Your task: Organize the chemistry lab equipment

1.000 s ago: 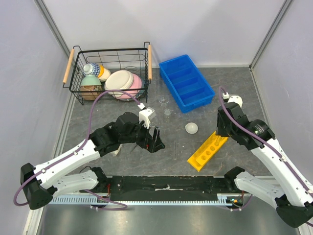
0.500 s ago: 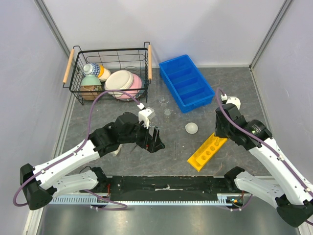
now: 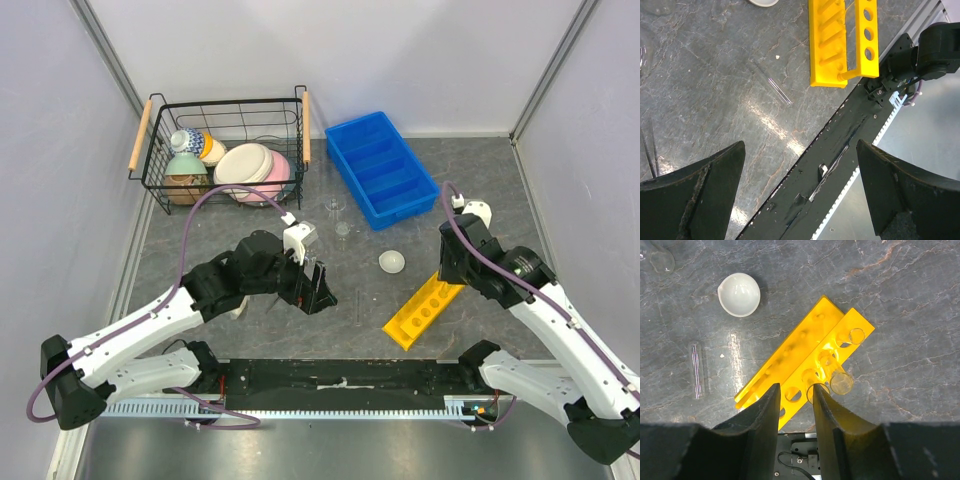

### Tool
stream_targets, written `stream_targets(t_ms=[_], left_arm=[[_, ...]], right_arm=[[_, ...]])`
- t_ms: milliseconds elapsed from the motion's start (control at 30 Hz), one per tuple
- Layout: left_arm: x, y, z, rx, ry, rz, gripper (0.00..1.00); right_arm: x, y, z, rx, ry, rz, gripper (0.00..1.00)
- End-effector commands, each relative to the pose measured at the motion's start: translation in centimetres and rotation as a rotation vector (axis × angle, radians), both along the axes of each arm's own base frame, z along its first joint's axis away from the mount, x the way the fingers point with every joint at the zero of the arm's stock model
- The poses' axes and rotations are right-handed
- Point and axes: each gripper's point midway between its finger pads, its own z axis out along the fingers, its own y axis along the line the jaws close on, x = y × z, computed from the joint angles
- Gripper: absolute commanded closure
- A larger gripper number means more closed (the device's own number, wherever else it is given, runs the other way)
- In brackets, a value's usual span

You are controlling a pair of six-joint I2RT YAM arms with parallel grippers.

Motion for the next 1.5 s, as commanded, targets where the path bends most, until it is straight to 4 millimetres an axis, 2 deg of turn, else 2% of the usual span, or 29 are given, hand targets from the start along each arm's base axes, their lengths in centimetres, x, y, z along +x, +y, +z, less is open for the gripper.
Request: stream_targets(t_ms=[0,667,767,933,1033,1167,1233,1333,1400,1433,1467], left_arm=[[0.0,-0.4,1.4,-0.053,-0.038,-0.012,0.02],[-0.1,-0.4,1.4,-0.057,-0.038,-0.015,0.02],[-0.1,-0.5,1.2,-0.051,-0.034,-0.014,0.02],[0.2,-0.5,0.7,-0.033,-0.025,0.0,0.02],[0.7,-0.2,-0.4,0.007,-0.006,0.034,0.01],[1.0,-0.7,-2.2,0.056,0.041,0.036,0.0],[1.3,-1.4,-3.3,0.072,0.069,0.04,0.0],[1.8,-2.4,-5.2,0.105,0.112,0.045,0.0],[2.5,-3.1,-5.9,0.124,0.127,0.055,0.0],[2.9,-3.2,-7.5,0.171,0.152,0.073,0.0],[3.6,-3.8,-7.2,0.173,0.15,0.085,0.0]], right_arm=[[-0.6,0.0,0.0,0.018,0.006,-0.005,0.6],[-1.2,0.2,1.2,0.045,-0.02,0.001,0.61],[-0.8,0.1,2.3,0.031,-0.039,-0.005,0.61],[0.4,0.8,5.5,0.043,-0.092,0.024,0.61],[1.2,2.0,7.2,0.07,-0.123,0.071,0.61],[2.2,4.9,8.7,0.153,-0.161,0.17,0.61],[2.4,6.7,8.5,0.202,-0.155,0.226,0.61],[2.4,8.2,7.3,0.201,-0.138,0.274,0.61],[2.3,8.4,5.9,0.178,-0.12,0.282,0.61],[2.3,8.7,5.6,0.168,-0.126,0.29,0.61],[2.2,8.5,4.8,0.151,-0.118,0.28,0.61]])
